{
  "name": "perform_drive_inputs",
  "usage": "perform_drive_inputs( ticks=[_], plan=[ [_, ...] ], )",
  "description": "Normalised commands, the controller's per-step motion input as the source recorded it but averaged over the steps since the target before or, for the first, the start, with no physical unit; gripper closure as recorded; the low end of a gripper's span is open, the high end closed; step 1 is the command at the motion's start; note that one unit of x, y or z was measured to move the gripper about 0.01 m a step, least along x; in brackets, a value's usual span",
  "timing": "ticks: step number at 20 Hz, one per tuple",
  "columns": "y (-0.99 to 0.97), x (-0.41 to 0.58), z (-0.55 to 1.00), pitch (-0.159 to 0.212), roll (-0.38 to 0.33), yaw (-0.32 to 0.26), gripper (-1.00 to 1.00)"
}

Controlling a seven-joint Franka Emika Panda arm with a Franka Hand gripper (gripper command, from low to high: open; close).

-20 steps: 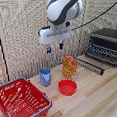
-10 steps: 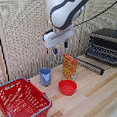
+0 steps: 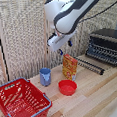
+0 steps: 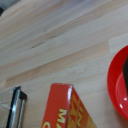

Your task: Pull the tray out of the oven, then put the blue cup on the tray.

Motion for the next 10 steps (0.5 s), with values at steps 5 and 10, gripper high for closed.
perform_drive_inputs(
  ticks=[5,10],
  plan=[
    [-0.35,0.045,0.00,-0.136,-0.279,0.085,-1.00],
    [-0.42,0.088,0.00,-0.119,-0.271,0.053,-1.00]
  ],
)
